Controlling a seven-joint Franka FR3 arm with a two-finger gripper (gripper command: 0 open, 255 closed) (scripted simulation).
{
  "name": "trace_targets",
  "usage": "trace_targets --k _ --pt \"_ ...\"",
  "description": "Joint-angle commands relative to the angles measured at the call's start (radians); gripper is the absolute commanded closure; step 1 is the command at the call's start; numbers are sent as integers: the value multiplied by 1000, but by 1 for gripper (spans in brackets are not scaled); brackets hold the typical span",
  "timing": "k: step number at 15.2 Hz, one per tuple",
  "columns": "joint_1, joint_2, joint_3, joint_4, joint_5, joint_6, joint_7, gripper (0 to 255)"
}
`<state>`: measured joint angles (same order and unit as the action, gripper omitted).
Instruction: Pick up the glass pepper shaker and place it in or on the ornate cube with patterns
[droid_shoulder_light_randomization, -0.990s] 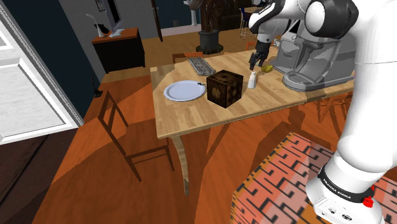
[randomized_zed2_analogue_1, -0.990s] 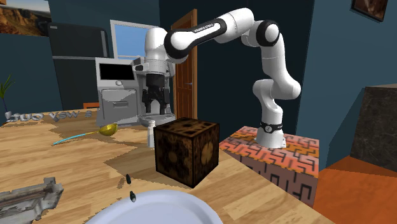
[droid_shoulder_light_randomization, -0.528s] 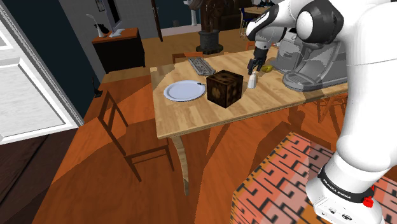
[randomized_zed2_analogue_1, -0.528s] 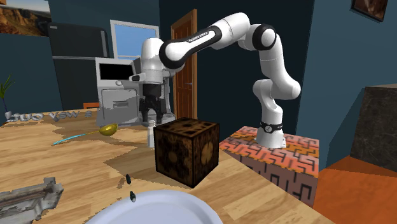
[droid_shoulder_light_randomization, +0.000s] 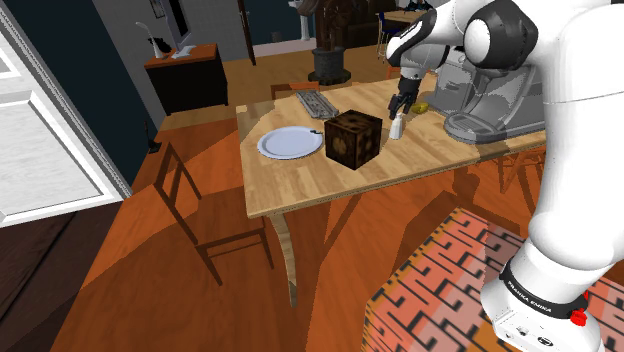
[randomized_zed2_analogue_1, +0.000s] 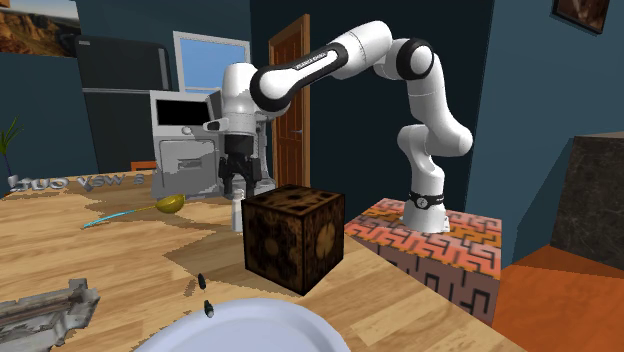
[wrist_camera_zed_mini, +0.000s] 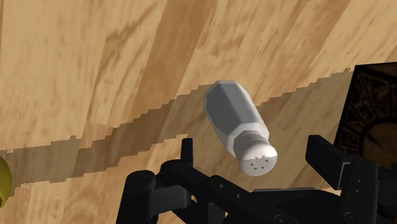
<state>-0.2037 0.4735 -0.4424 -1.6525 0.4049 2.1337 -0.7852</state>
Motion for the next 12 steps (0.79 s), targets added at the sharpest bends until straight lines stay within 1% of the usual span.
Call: trace_targets --k 1,2,11,12 --pt "0 0 0 0 0 0 0 0" --pt "0 0 0 0 0 0 0 255" --pt "0 0 0 0 0 0 0 255" --pt "1 -6 -2 5 -4 -10 4 255"
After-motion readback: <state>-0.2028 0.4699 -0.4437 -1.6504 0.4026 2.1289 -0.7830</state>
